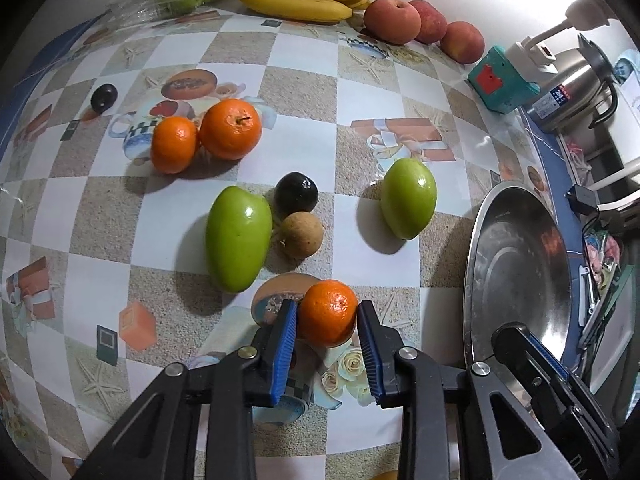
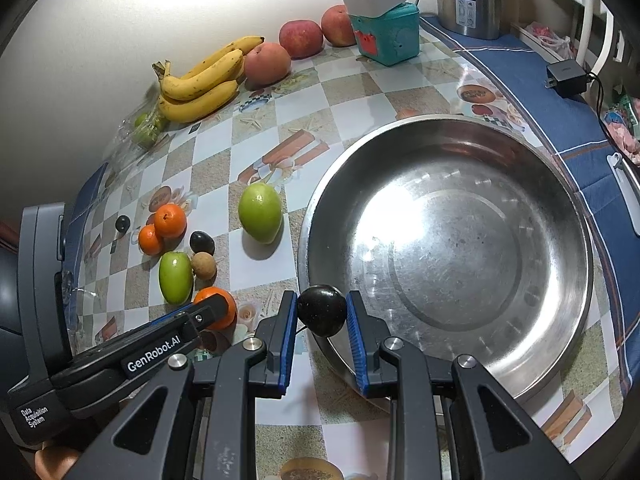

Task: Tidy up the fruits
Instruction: 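Lift the cherry with the right gripper while the left gripper grasps the orange, then carry cherry and orange into the steel basin and open both grippers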

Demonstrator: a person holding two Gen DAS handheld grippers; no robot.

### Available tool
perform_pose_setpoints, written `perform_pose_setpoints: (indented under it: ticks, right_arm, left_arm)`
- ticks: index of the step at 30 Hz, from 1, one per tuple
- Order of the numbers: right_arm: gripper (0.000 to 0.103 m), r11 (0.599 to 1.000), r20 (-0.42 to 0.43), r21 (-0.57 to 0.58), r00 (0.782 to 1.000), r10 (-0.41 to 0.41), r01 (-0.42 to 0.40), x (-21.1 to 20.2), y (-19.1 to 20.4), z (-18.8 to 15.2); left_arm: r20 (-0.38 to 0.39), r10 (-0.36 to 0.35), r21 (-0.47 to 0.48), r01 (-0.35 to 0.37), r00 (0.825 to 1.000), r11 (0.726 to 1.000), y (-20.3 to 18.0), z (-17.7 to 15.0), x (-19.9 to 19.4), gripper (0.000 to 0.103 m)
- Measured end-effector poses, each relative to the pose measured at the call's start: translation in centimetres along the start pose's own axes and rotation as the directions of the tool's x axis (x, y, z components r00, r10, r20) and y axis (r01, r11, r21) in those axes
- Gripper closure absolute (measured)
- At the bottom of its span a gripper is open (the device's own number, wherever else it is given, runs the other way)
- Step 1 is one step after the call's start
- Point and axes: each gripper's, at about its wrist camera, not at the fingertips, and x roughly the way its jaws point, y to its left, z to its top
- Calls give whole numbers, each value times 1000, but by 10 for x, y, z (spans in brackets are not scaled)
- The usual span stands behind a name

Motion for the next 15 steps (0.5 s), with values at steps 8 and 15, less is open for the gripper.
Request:
perform_pose_setpoints:
  ticks: [8,15]
  right_arm:
    - [77,999,7,33,1000,15,-16,-1,-7,2]
    - [77,991,23,130,999,-46,43,-4,-39,5]
  left_arm:
    - [67,-36,19,35,997,999,-2,0,-21,70]
    - [123,-104,163,84,987,983,-40,-7,-35,70]
